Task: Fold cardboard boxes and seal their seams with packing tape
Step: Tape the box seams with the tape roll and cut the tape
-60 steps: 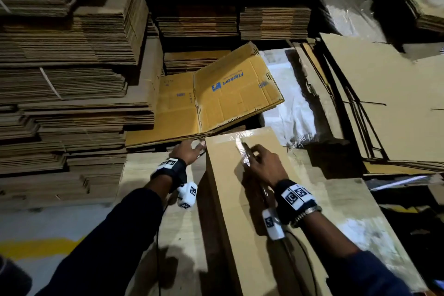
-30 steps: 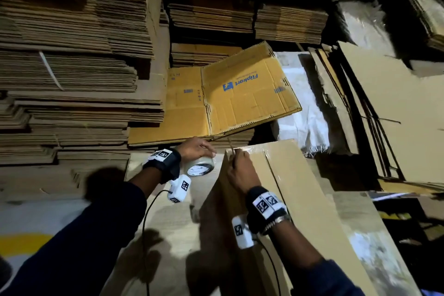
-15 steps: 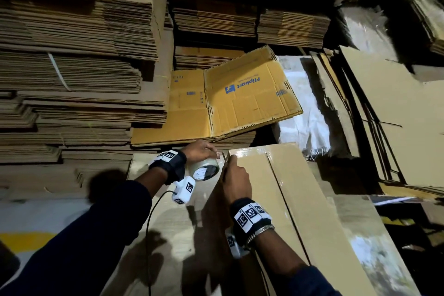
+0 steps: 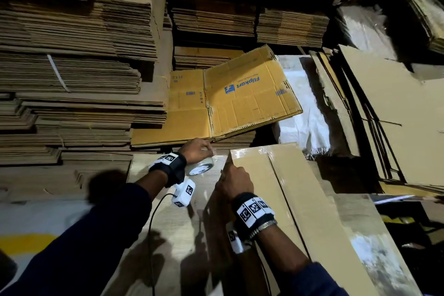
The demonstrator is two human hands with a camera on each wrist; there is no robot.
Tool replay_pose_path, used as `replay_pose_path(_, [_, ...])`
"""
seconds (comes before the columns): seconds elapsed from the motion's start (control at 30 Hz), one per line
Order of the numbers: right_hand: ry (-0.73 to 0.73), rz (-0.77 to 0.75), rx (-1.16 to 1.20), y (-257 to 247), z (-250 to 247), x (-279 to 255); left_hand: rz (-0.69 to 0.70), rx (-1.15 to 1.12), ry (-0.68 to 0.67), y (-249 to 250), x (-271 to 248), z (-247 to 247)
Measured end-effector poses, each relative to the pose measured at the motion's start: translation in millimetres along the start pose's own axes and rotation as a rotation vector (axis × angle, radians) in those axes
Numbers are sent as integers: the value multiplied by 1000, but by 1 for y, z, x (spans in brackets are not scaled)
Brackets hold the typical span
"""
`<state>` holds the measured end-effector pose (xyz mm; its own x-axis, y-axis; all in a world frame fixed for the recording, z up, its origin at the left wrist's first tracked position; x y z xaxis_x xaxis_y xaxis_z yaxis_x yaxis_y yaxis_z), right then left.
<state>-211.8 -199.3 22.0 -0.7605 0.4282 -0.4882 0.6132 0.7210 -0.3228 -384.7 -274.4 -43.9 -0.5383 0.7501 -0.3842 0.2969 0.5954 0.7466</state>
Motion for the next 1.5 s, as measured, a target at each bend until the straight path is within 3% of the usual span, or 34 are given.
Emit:
replay_pose_path(0.2, [159, -35, 138, 3, -29, -5, 31, -365, 98, -20, -17, 3])
replay_pose_path(0.3, [247, 31, 198, 11, -47, 17, -1, -550, 172, -27, -30, 14])
replay_pose_path(0.43, [252, 171, 207, 25, -48, 49, -14, -702, 216, -28, -47, 27])
replay_pose_path(0.6, [222, 220, 105, 23, -42, 63, -76, -813, 246, -21, -60, 36])
replay_pose_path(1.0, [220, 113, -65, 23, -24, 73, -121, -795, 508, -19, -65, 37])
replay_pose_path(1.17, [100, 34, 160, 41, -27, 68, -36, -739, 503, 5, -75, 44])
replay_pose_path(1.33, [-4, -3, 559, 82, -41, 58, 137, -613, 464, 71, -92, 41])
replay_pose_path(1.5, [26, -52, 701, 158, -55, 26, 324, -446, 508, 173, -116, 50])
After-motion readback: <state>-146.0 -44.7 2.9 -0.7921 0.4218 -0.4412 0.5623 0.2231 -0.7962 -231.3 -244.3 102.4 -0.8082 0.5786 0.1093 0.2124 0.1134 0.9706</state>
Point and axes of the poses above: each hand's wrist, its own x-axis towards the middle knuckle, its own z-axis out of the palm, y = z × x, the point moved 5 cm from there along x, towards the middle knuckle, and after that the axes turned 8 degrees about -y, right-handed, at the moved point
